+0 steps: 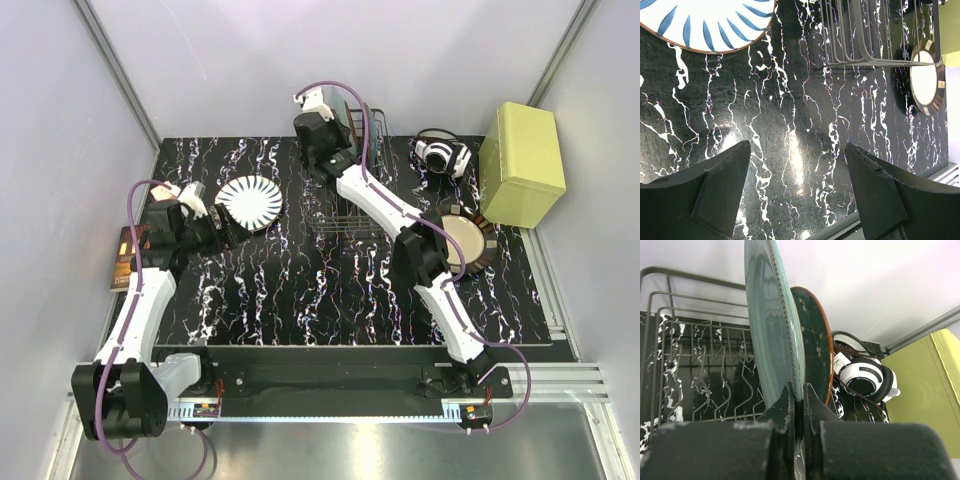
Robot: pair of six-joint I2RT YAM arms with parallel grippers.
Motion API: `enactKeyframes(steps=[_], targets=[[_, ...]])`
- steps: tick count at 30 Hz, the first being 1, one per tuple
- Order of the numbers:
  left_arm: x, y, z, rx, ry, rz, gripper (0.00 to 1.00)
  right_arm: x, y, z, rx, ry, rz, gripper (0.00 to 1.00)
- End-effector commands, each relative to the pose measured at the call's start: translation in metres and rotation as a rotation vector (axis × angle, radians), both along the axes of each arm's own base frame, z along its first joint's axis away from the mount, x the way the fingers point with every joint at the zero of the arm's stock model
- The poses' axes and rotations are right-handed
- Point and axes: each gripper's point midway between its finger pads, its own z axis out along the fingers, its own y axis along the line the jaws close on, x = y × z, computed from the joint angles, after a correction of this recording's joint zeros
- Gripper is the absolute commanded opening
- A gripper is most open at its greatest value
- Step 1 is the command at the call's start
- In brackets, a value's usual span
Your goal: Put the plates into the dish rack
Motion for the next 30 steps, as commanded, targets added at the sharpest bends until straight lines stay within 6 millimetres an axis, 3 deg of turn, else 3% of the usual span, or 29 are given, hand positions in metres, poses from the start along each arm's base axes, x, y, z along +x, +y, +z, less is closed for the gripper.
enactKeyframes(steps=[1, 8, 18, 21, 22, 26, 28, 30], targets=[[0.009, -0.003, 0.009, -0.021, -0.044, -0.013, 0.81, 0.001, -0.022, 0.066, 0.177, -0.189, -0.090, 0.00], [0.011, -0.002, 0.007, -0.025, -0.030, -0.011, 0.81, 0.007, -0.020, 0.027, 0.167, -0.092, -0.073, 0.00], [0.013, -0.003, 0.003, -0.028, -0.013, -0.012, 0.81, 0.013, -0.012, -0.002, 0.153, -0.045, -0.057, 0.00], [0.014, -0.003, 0.004, -0.036, -0.011, -0.016, 0.82, 0.015, -0.012, -0.006, 0.146, -0.040, -0.061, 0.09], [0.014, -0.003, 0.005, -0.037, -0.015, -0.018, 0.83, 0.014, -0.013, -0.005, 0.148, -0.042, -0.061, 0.20], [0.021, 0.008, 0.004, 0.019, -0.037, 0.008, 0.88, 0.013, -0.014, 0.005, 0.154, -0.052, -0.056, 0.41], [0.026, 0.028, -0.002, 0.134, -0.035, 0.048, 0.94, 0.009, -0.015, 0.021, 0.159, -0.066, -0.049, 0.51], [0.036, 0.044, 0.005, 0.222, -0.064, 0.079, 0.98, 0.002, -0.016, 0.048, 0.184, -0.092, -0.026, 0.54]])
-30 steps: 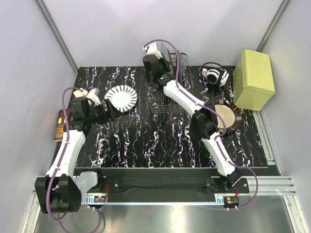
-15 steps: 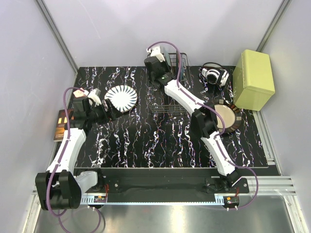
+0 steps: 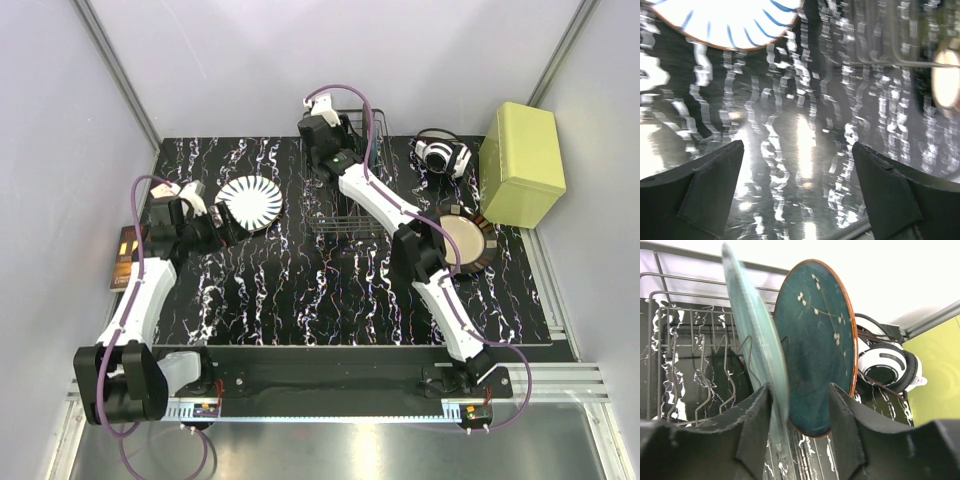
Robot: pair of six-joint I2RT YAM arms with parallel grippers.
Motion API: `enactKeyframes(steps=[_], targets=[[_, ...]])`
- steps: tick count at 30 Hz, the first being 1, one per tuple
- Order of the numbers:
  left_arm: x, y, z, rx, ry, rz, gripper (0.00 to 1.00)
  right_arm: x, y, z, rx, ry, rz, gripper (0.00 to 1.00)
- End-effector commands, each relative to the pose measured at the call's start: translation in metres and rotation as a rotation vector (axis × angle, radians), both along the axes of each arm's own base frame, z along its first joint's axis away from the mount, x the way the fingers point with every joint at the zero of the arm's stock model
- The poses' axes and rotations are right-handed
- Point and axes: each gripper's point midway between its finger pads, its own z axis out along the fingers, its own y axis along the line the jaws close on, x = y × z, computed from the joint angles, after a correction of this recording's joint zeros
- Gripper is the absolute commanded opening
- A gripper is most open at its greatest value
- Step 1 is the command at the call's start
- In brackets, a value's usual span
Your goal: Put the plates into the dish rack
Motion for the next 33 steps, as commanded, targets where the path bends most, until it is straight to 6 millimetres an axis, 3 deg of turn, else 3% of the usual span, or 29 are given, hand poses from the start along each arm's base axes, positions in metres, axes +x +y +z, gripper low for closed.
enactKeyframes(steps=[1, 2, 4, 5, 6, 7, 8, 9, 11, 12, 13, 14, 15, 17, 18, 20, 21, 22, 25, 26, 27, 28, 29, 33], targets=[[0.035, 0.050, 0.019, 0.242, -0.090, 0.119, 0.99, -0.014, -0.005, 0.096, 0.115, -0.154, 0.005, 0.56], [0.043, 0.056, 0.029, 0.269, -0.107, 0.137, 0.99, -0.021, -0.006, 0.116, 0.135, -0.173, 0.022, 0.58], [0.060, 0.074, 0.033, 0.315, -0.078, 0.202, 0.99, -0.029, -0.007, 0.131, 0.146, -0.177, 0.044, 0.59], [0.066, 0.079, 0.034, 0.320, -0.066, 0.223, 0.99, -0.037, -0.007, 0.150, 0.171, -0.196, 0.066, 0.61], [0.071, 0.086, 0.022, 0.316, -0.009, 0.242, 0.99, -0.039, -0.009, 0.153, 0.178, -0.192, 0.073, 0.61], [0.082, 0.091, 0.032, 0.316, -0.023, 0.261, 0.99, -0.043, -0.011, 0.158, 0.184, -0.192, 0.080, 0.61], [0.088, 0.094, 0.031, 0.312, -0.015, 0.271, 0.99, -0.051, -0.014, 0.175, 0.205, -0.215, 0.087, 0.61], [0.095, 0.101, 0.019, 0.302, 0.030, 0.291, 0.99, -0.053, -0.017, 0.176, 0.209, -0.216, 0.085, 0.62], [0.110, 0.107, 0.024, 0.290, 0.024, 0.304, 0.99, -0.062, -0.023, 0.194, 0.245, -0.233, 0.098, 0.63], [0.117, 0.112, 0.013, 0.279, 0.053, 0.309, 0.99, -0.064, -0.025, 0.193, 0.254, -0.227, 0.103, 0.64], [0.127, 0.112, 0.020, 0.255, 0.034, 0.294, 0.99, -0.067, -0.028, 0.195, 0.266, -0.227, 0.109, 0.64], [0.133, 0.112, 0.018, 0.245, 0.038, 0.286, 0.98, -0.074, -0.032, 0.210, 0.299, -0.245, 0.134, 0.66], [0.140, 0.110, 0.004, 0.208, 0.070, 0.262, 0.98, -0.075, -0.035, 0.199, 0.297, -0.216, 0.146, 0.73], [0.156, 0.106, 0.007, 0.163, 0.054, 0.223, 0.96, -0.084, -0.037, 0.207, 0.328, -0.209, 0.206, 0.78], [0.162, 0.102, -0.009, 0.122, 0.095, 0.200, 0.95, -0.083, -0.041, 0.187, 0.310, -0.161, 0.212, 0.85], [0.175, 0.100, -0.009, 0.099, 0.092, 0.184, 0.95, -0.093, -0.043, 0.187, 0.320, -0.141, 0.262, 0.91], [0.178, 0.098, -0.022, 0.086, 0.112, 0.162, 0.95, -0.094, -0.047, 0.172, 0.307, -0.106, 0.260, 0.94], [0.184, 0.098, -0.021, 0.087, 0.105, 0.157, 0.95, -0.100, -0.047, 0.175, 0.318, -0.101, 0.289, 0.96], [0.197, 0.098, -0.035, 0.088, 0.109, 0.124, 0.94, -0.115, -0.046, 0.159, 0.331, -0.028, 0.348, 0.98], [0.199, 0.099, -0.047, 0.090, 0.127, 0.114, 0.93, -0.120, -0.046, 0.148, 0.340, 0.010, 0.362, 0.98], [0.203, 0.098, -0.045, 0.083, 0.116, 0.100, 0.92, -0.126, -0.045, 0.137, 0.334, 0.054, 0.380, 0.97], [0.204, 0.096, -0.049, 0.074, 0.120, 0.086, 0.91, -0.135, -0.044, 0.139, 0.357, 0.064, 0.410, 0.95], [0.204, 0.094, -0.057, 0.064, 0.133, 0.075, 0.90, -0.141, -0.045, 0.124, 0.355, 0.108, 0.410, 0.95], [0.202, 0.091, -0.073, 0.039, 0.167, 0.076, 0.88, -0.158, -0.048, 0.112, 0.454, 0.161, 0.428, 0.96]])
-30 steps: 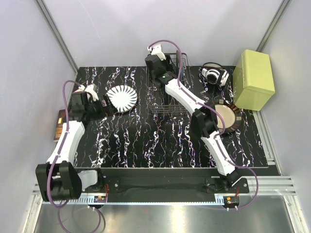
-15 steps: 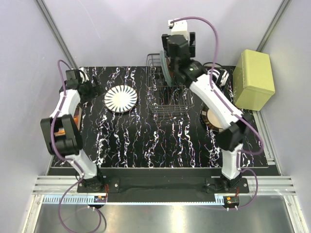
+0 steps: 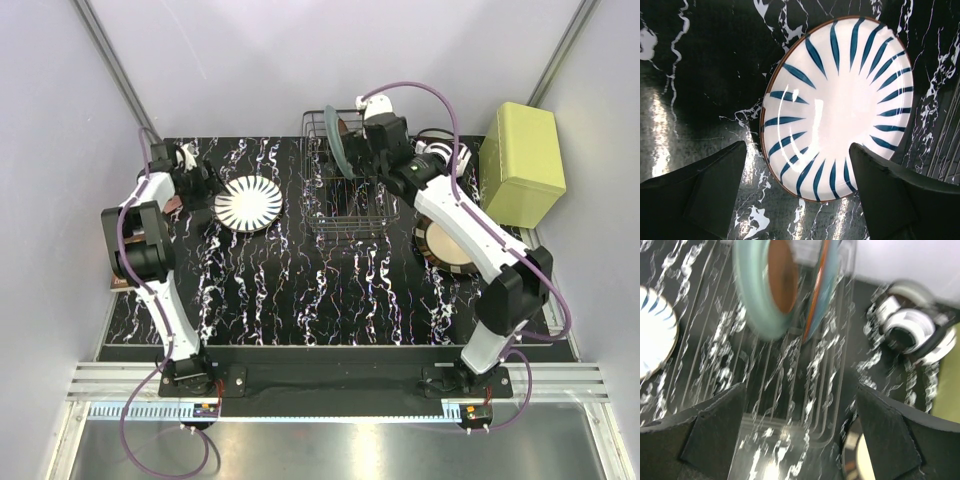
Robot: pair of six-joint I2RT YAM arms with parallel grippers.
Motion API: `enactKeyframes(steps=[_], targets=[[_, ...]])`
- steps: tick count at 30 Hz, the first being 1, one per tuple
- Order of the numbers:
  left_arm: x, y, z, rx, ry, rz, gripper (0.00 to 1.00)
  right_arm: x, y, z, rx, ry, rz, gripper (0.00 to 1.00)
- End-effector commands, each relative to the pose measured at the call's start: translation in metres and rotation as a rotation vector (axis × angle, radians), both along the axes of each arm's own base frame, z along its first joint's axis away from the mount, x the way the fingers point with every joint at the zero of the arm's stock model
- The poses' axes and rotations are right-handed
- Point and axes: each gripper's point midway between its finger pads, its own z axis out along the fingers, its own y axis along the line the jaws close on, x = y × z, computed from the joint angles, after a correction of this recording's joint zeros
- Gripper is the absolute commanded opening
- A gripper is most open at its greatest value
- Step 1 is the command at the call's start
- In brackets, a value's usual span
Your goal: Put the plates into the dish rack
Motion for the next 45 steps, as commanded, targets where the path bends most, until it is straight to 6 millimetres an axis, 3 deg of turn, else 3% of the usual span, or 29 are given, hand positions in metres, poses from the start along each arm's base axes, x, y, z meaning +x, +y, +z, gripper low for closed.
enactKeyframes(steps=[1, 4, 8, 10, 12, 15, 16, 17, 19, 20, 23, 25, 30, 34, 35, 36, 38, 39, 41, 42, 44, 45], targets=[[0.013, -0.007, 0.002, -0.039, -0.044, -0.041, 0.87, -0.028, -0.002, 0.022, 0.192, 0.035, 0.051, 0.96], [0.016, -0.009, -0.004, -0.064, -0.032, -0.032, 0.83, -0.040, 0.007, 0.004, 0.263, 0.151, 0.120, 0.93], [0.016, -0.011, -0.018, -0.093, 0.000, -0.013, 0.73, -0.055, 0.004, -0.027, 0.273, 0.282, 0.121, 0.90], [0.013, -0.011, -0.019, -0.103, 0.016, 0.015, 0.68, -0.059, 0.003, -0.032, 0.285, 0.303, 0.106, 0.90], [0.004, -0.012, -0.025, -0.105, 0.044, 0.035, 0.53, -0.063, 0.002, -0.037, 0.289, 0.319, 0.104, 0.91], [-0.020, -0.016, -0.031, -0.116, 0.099, 0.068, 0.40, -0.068, 0.006, -0.043, 0.310, 0.346, 0.114, 0.91], [-0.027, -0.016, -0.023, -0.126, 0.101, 0.097, 0.38, -0.070, 0.007, -0.046, 0.312, 0.359, 0.118, 0.91], [-0.047, -0.021, -0.036, -0.135, 0.154, 0.108, 0.36, -0.070, 0.006, -0.048, 0.312, 0.363, 0.115, 0.90], [-0.061, -0.026, -0.034, -0.147, 0.160, 0.106, 0.28, -0.077, 0.012, -0.058, 0.323, 0.401, 0.145, 0.90], [-0.073, -0.029, -0.041, -0.152, 0.190, 0.113, 0.25, -0.078, 0.012, -0.062, 0.325, 0.410, 0.145, 0.91], [-0.088, -0.033, -0.041, -0.153, 0.200, 0.112, 0.09, -0.086, 0.013, -0.079, 0.327, 0.461, 0.153, 0.90], [-0.100, -0.038, -0.033, -0.170, 0.203, 0.106, 0.00, -0.097, 0.016, -0.088, 0.333, 0.505, 0.187, 1.00], [-0.154, -0.060, -0.018, -0.233, 0.299, 0.081, 0.00, -0.126, 0.021, -0.099, 0.335, 0.615, 0.297, 1.00], [-0.218, -0.089, -0.024, -0.309, 0.461, 0.033, 0.00, -0.161, 0.034, -0.104, 0.425, 0.724, 0.453, 1.00], [-0.228, -0.093, -0.025, -0.316, 0.484, 0.024, 0.00, -0.176, 0.043, -0.102, 0.481, 0.775, 0.540, 1.00], [-0.239, -0.098, -0.024, -0.311, 0.497, 0.005, 0.00, -0.189, 0.042, -0.114, 0.507, 0.836, 0.547, 1.00], [-0.262, -0.105, -0.030, -0.304, 0.544, -0.019, 0.00, -0.203, 0.047, -0.111, 0.605, 0.881, 0.601, 0.99], [-0.269, -0.109, -0.029, -0.301, 0.543, -0.035, 0.00, -0.213, 0.045, -0.126, 0.647, 0.947, 0.560, 0.99], [-0.287, -0.117, -0.034, -0.295, 0.570, -0.063, 0.00, -0.218, 0.047, -0.129, 0.714, 0.973, 0.555, 0.98], [-0.294, -0.126, -0.033, -0.275, 0.562, -0.115, 0.00, -0.227, 0.044, -0.144, 0.727, 1.018, 0.533, 0.96], [-0.310, -0.135, -0.035, -0.258, 0.574, -0.157, 0.00, -0.233, 0.048, -0.153, 0.781, 1.058, 0.525, 0.94], [-0.320, -0.150, -0.033, -0.248, 0.573, -0.222, 0.00, -0.240, 0.046, -0.167, 0.796, 1.089, 0.503, 0.93]])
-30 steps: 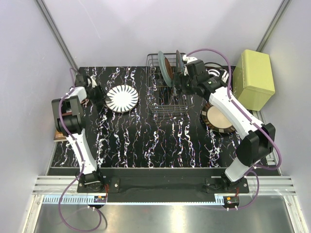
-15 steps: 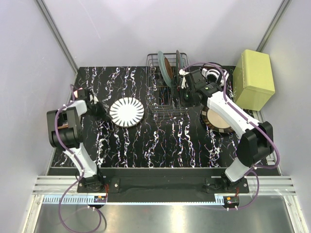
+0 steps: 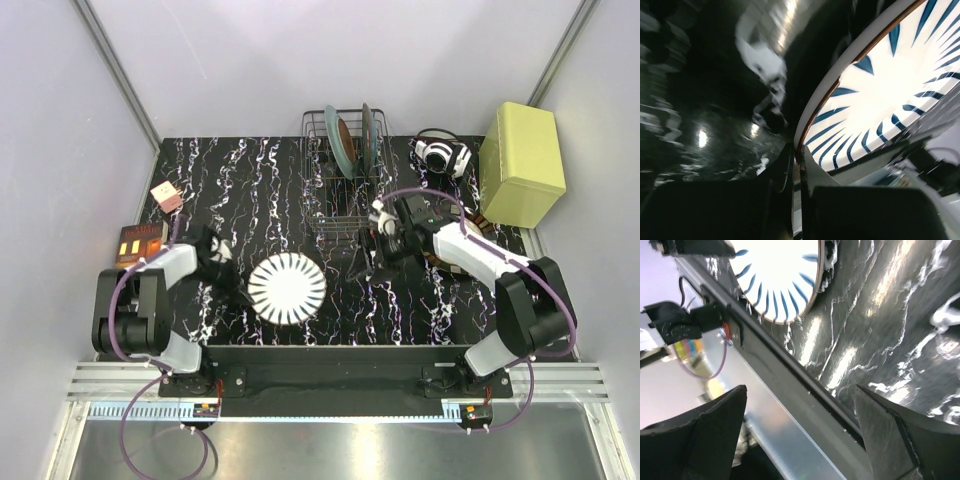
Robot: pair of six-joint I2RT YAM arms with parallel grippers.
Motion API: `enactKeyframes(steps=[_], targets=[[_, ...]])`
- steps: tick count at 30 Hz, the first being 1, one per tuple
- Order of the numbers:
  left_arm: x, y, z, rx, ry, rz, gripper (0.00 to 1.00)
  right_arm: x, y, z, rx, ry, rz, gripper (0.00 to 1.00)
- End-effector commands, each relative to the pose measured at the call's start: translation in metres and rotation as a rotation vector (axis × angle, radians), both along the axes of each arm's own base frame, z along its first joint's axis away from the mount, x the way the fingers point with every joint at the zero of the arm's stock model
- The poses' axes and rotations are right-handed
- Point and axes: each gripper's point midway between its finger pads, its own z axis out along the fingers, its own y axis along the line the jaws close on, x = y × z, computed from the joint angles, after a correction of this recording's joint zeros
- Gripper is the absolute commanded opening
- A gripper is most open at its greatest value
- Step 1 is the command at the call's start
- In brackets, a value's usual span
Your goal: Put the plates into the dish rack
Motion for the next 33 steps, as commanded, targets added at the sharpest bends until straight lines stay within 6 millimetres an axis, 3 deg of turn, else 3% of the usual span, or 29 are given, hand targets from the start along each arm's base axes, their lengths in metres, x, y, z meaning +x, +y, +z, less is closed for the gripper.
enactKeyframes(steps=[1, 3, 6, 12, 17, 21, 24, 33], targets=[[-0.041, -0.045, 0.016, -0.106, 0.006, -0.167, 0.00, -0.019, 0.013, -0.003, 0.155, 0.122, -0.018, 0.93], [-0.049, -0.066, 0.020, -0.137, -0.008, -0.251, 0.00, -0.024, 0.013, -0.020, 0.164, 0.180, -0.045, 0.90], [-0.048, -0.081, 0.023, -0.165, -0.012, -0.294, 0.00, -0.026, 0.015, -0.039, 0.180, 0.224, -0.100, 0.88], [-0.030, -0.091, 0.021, -0.169, -0.020, -0.304, 0.00, -0.038, -0.004, -0.085, 0.007, 0.239, -0.167, 0.88], [-0.025, -0.106, 0.023, -0.201, -0.033, -0.326, 0.00, -0.051, 0.013, -0.098, 0.008, 0.284, -0.174, 0.87], [-0.029, -0.116, 0.027, -0.220, -0.037, -0.356, 0.00, -0.033, 0.042, -0.091, 0.106, 0.233, -0.166, 0.83], [-0.033, -0.121, 0.031, -0.243, -0.035, -0.367, 0.00, -0.018, 0.051, -0.089, 0.126, 0.204, -0.193, 0.80], [-0.036, -0.130, 0.036, -0.302, -0.032, -0.381, 0.00, -0.023, 0.050, -0.069, 0.179, 0.161, -0.174, 0.30]])
